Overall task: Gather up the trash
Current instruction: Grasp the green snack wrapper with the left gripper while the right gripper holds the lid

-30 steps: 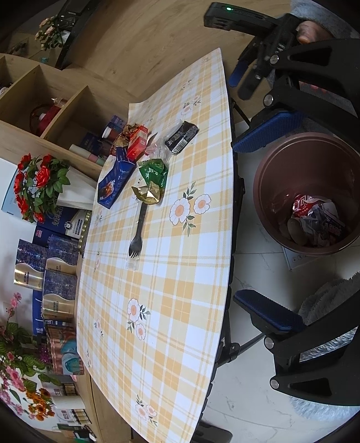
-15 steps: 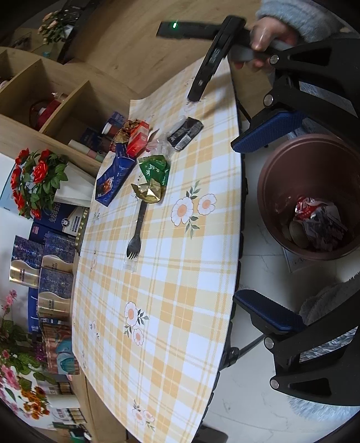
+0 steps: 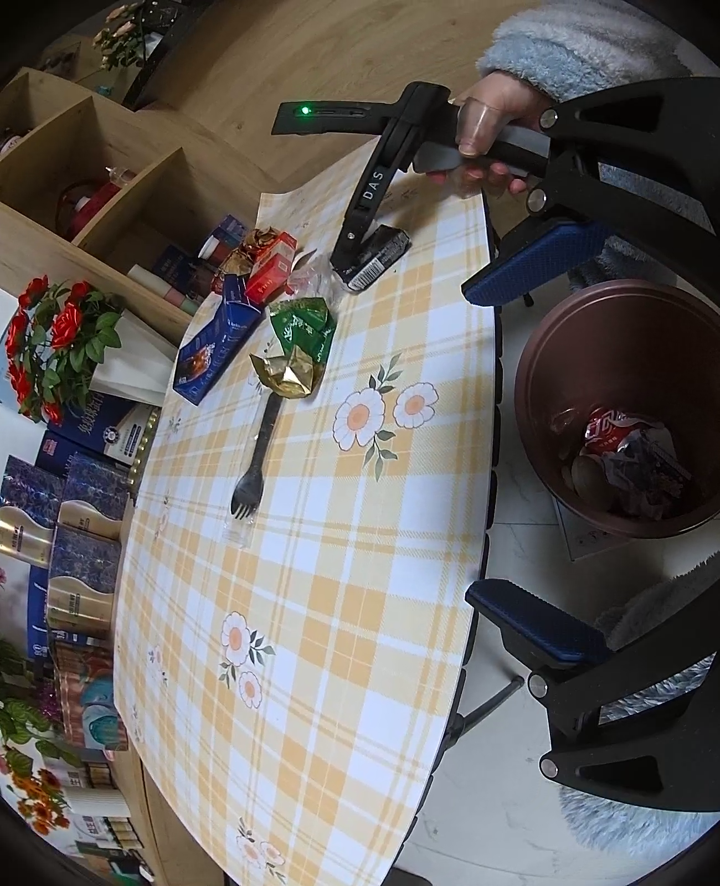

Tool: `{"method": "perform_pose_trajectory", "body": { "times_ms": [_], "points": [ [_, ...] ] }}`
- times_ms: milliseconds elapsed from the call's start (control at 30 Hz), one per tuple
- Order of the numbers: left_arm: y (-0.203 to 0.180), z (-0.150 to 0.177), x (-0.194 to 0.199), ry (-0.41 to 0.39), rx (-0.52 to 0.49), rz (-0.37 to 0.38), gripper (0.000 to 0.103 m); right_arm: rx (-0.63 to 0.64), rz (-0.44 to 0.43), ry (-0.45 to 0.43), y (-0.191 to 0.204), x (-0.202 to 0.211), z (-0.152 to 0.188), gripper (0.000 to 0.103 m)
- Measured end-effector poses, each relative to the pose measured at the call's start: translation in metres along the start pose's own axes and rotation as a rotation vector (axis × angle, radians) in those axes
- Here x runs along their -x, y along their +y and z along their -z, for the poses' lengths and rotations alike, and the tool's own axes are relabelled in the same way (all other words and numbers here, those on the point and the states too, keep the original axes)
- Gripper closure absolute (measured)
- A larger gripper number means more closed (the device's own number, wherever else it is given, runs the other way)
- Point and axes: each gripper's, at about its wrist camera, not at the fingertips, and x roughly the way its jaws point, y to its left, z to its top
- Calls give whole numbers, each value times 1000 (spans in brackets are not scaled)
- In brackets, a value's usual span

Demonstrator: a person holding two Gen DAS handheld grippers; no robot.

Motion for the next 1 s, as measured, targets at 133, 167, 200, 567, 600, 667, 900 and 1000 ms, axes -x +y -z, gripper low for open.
{"method": "perform_pose_trajectory", "body": {
  "times_ms": [133,167,200,567,600,667,900,1000],
  "points": [
    [3,0,-1,1,11,-3,6,0,-22,-31,-2,8,6,36],
    [4,0,-1,3,13,-2,6,0,-17,-52,-3,14,9,36],
    [4,-1,-1,8,17,2,6,-7,-17,-70,-4,20,12,36],
    [6,-35,-14,55,90,98,17,-98,-11,-222,-23,80,36,36],
    [6,-43,-18,52,102,113,19,-110,-16,-217,-26,78,36,36],
    [2,-58,-24,41,111,142,32,-163,-48,-197,-35,70,37,36],
    [-13,-109,-67,45,150,190,46,-159,-57,-205,-35,68,39,36],
    [-19,-116,-86,67,102,156,46,-145,-66,-210,-32,71,40,36]
  ]
}}
